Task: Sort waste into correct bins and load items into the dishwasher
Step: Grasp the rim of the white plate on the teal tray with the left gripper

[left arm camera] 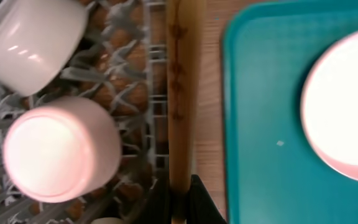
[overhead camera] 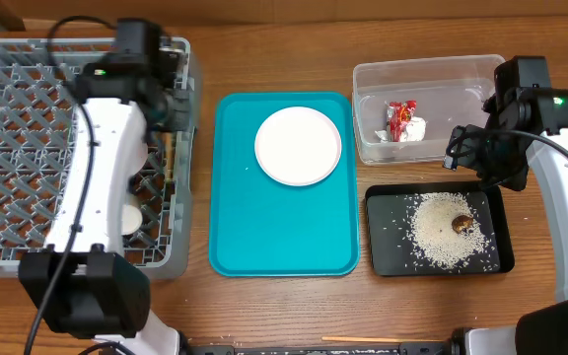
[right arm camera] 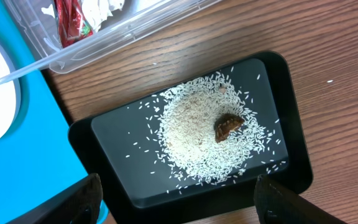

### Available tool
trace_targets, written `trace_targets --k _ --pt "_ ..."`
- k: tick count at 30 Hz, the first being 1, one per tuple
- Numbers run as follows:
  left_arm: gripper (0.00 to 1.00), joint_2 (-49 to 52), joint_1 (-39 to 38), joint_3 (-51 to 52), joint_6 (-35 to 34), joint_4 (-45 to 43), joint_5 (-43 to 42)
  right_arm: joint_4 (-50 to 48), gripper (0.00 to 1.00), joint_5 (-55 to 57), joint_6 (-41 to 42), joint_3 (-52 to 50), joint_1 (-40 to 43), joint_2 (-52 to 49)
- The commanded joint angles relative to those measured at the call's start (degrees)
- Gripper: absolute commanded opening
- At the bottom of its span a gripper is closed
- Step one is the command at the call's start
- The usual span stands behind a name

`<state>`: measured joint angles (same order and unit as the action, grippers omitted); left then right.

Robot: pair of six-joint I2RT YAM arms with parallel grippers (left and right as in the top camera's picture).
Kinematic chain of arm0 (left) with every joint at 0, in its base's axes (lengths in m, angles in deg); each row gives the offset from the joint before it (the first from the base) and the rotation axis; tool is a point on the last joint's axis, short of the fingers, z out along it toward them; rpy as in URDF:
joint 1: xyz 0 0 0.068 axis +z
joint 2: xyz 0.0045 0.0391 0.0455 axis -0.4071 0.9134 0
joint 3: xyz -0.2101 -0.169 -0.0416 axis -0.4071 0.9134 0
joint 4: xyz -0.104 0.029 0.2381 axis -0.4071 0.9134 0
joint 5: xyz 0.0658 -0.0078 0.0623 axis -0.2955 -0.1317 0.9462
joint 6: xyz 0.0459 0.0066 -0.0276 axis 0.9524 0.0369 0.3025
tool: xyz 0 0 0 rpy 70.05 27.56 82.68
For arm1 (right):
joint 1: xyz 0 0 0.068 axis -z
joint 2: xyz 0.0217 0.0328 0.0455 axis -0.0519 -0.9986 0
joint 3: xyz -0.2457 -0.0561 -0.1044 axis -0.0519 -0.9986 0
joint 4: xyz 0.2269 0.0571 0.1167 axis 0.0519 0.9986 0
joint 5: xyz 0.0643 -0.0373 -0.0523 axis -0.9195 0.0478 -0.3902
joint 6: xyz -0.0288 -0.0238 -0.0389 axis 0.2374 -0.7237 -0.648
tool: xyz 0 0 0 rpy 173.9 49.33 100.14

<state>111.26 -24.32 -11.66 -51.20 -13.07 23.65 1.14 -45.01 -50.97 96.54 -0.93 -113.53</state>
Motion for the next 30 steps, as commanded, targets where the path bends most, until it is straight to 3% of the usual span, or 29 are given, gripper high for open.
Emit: trace_targets --k 1,6,8,12,15,19,25,30 --pt "0.04 4.55 3.72 -0.33 -1.14 0.04 0.0 -0.2 0.8 0.31 0.07 1.49 -0.04 1.09" --pt "0.47 8.37 3.89 -0.33 -1.16 0.72 0.07 -0.2 0.8 0.33 0.07 1.49 -0.04 1.09" --pt "0.56 7.54 3.91 -0.39 -1.22 1.44 0.0 -0.2 0.8 0.33 0.04 1.49 -0.04 1.09" --pt "0.6 3.23 1.68 -0.76 -1.36 2.21 -6.54 -0.22 0.8 0.33 0.07 1.49 -0.04 1.09" --pt "0.61 -0.15 -4.11 -0.76 0.33 1.46 -13.9 -0.22 0.8 0.33 0.09 1.49 -0.04 1.09" --pt "0.65 0.9 -15.41 -0.39 3.87 -2.36 -11.87 -0.44 0.8 0.33 0.09 1.49 -0.04 1.09" --pt "0.72 10.64 -30.51 -0.37 4.02 -9.64 -7.37 -0.22 0.81 0.31 0.09 1.49 -0.04 1.09" --pt "0.72 19.74 -36.04 -0.37 4.04 -9.68 -5.38 -0.26 0.81 0.31 0.09 1.49 -0.04 1.09"
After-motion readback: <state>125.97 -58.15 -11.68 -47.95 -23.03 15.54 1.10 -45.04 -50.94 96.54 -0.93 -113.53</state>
